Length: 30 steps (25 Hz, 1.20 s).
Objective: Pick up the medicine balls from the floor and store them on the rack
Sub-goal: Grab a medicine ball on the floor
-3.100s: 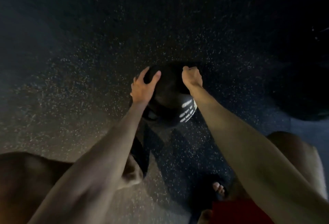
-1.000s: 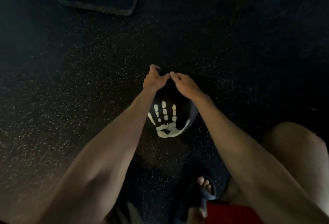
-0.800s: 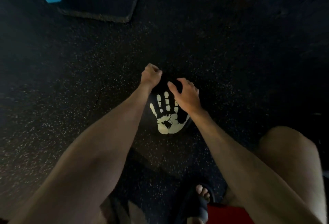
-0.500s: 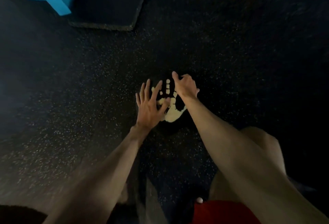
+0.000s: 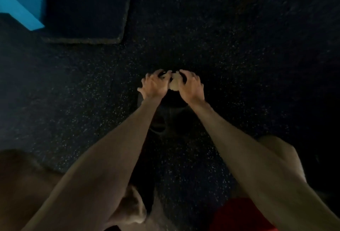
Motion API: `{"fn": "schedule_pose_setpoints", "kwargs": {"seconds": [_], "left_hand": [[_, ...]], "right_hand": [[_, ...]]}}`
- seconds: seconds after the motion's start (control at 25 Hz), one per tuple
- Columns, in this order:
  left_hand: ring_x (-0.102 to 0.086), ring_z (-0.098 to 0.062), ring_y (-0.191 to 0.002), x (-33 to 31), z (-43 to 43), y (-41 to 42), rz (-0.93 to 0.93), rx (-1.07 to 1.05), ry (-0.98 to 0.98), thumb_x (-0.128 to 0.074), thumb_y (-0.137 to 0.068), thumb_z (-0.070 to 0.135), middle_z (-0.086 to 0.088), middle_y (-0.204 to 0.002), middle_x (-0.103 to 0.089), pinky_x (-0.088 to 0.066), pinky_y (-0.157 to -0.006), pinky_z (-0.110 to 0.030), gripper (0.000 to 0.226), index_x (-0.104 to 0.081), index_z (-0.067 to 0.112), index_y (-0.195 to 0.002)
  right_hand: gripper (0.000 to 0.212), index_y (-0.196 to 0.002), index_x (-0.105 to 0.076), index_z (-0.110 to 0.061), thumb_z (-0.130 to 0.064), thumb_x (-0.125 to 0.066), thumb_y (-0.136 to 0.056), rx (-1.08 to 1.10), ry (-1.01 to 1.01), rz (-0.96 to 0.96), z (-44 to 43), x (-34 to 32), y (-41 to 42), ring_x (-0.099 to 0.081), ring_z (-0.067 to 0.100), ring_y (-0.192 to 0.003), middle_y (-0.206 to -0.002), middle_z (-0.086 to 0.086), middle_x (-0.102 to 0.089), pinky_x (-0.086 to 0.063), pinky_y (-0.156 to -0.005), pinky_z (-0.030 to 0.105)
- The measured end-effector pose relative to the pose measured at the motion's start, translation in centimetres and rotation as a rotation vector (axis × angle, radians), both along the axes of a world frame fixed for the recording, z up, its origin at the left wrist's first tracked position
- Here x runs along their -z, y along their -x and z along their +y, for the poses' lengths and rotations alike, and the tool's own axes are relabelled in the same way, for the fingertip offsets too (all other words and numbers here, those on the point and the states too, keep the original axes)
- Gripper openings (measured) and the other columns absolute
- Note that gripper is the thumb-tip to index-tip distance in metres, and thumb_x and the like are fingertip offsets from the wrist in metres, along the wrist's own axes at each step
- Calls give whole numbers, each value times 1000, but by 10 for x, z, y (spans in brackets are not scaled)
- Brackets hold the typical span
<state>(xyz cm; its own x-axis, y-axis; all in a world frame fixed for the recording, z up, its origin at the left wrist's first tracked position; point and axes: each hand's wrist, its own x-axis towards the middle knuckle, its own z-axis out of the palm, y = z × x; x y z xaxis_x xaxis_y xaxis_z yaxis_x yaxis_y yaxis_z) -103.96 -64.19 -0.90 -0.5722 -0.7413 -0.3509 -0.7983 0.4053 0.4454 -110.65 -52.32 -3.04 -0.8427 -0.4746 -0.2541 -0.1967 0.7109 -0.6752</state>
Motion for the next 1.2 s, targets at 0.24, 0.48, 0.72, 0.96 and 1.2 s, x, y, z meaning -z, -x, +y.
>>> {"fn": "schedule_pose_setpoints", "kwargs": {"seconds": [0.24,0.48,0.72,0.96,1.2], "left_hand": [[-59,-33,-114,14,-77,85,-117,-64,-169,-45,-88,65,-10,-130,-61,-45,-99,-56,59,-59,25,-130],[-6,-33,-153,1,-78,52,29,272,-133,-31,-98,65,-7,-167,-8,-5,-118,-62,67,-15,37,-157],[-3,-33,-153,16,-125,98,73,202,-191,-30,-96,68,-8,-166,-10,2,-117,-66,66,-18,41,-155],[-26,-39,-145,15,-169,173,-30,231,-325,-33,-94,67,-12,-155,-34,-6,-115,-70,63,-39,34,-148],[-58,-35,-117,31,-224,224,-2,80,-345,-36,-96,52,-15,-133,-59,-44,-103,-50,55,-58,17,-133]], "right_hand": [[60,-150,-40,-37,-65,-27,-98,188,3,125,-30,5,-1,-29,21,-147,-158,-3,-37,-21,-118,52],[51,-137,-57,-33,-53,-29,-101,224,-260,-161,-122,-15,94,-40,32,-137,-146,6,-51,-20,-113,62],[60,-148,-49,-24,-55,-24,-103,166,-350,-243,-178,-13,148,-38,30,-143,-155,8,-44,-23,-119,54],[60,-147,-47,-24,-60,-27,-103,43,-174,-9,-131,-23,107,-43,19,-138,-150,4,-48,-29,-118,47],[73,-123,-59,-24,-75,-19,-90,78,-204,247,-176,-18,137,-56,21,-118,-124,0,-64,-40,-107,49]]}}
